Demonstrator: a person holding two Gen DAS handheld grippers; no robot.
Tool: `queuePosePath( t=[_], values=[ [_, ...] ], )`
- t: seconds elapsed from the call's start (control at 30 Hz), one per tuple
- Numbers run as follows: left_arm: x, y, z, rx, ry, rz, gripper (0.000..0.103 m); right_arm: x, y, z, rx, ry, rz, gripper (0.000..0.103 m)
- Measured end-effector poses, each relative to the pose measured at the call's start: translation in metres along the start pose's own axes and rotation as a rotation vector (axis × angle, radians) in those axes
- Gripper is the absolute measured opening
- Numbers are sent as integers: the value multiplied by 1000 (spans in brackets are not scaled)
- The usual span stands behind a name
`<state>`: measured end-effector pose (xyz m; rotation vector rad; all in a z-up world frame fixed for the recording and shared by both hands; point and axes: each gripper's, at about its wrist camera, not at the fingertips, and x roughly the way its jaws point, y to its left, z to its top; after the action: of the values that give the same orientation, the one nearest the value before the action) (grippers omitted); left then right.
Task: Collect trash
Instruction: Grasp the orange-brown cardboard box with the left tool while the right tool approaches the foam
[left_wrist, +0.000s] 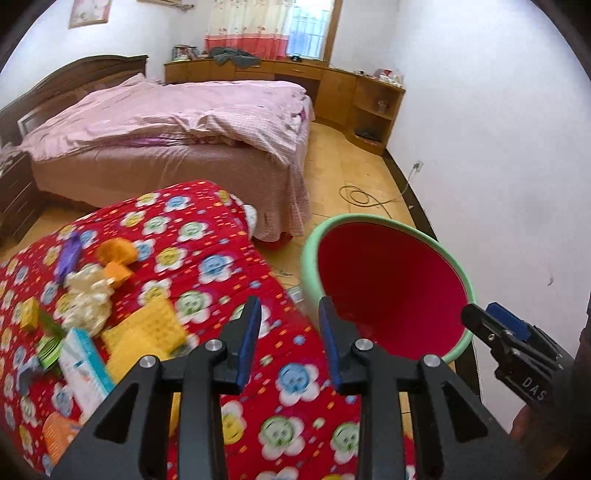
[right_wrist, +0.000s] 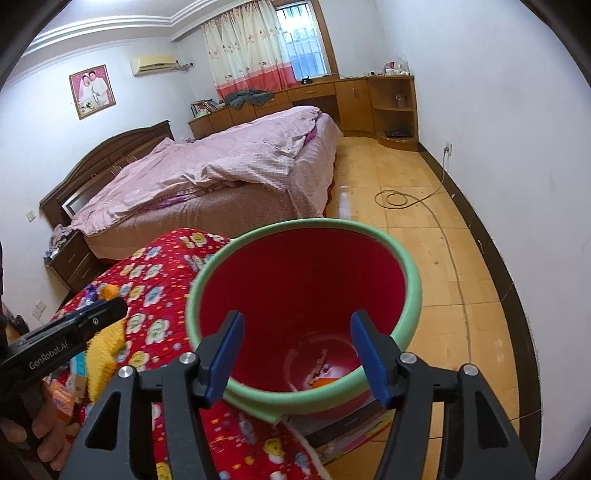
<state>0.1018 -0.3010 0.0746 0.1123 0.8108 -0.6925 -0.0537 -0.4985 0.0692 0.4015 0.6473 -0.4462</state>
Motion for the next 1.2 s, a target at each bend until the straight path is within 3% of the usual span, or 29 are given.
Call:
queuePosePath(
  t=[0.17, 0.63, 0.73, 0.87, 1.2],
  values=[
    [-29, 24, -16, -31, -13, 39, 41, -13, 16, -10, 1, 2, 44, 69],
    [-74, 102, -58, -169, 10, 173, 43, -29, 67, -39, -27, 41, 136, 73],
    [-80, 116, -67, -200, 16, 200, 44, -29, 76, -46, -29, 54, 149, 73],
    [-86, 135, -79, -245, 24, 232, 59, -27, 84, -54, -35, 77, 162, 74],
    [-83, 164, -102, -342, 73, 242, 60, -17, 95, -73, -46, 135, 171, 74]
  ],
)
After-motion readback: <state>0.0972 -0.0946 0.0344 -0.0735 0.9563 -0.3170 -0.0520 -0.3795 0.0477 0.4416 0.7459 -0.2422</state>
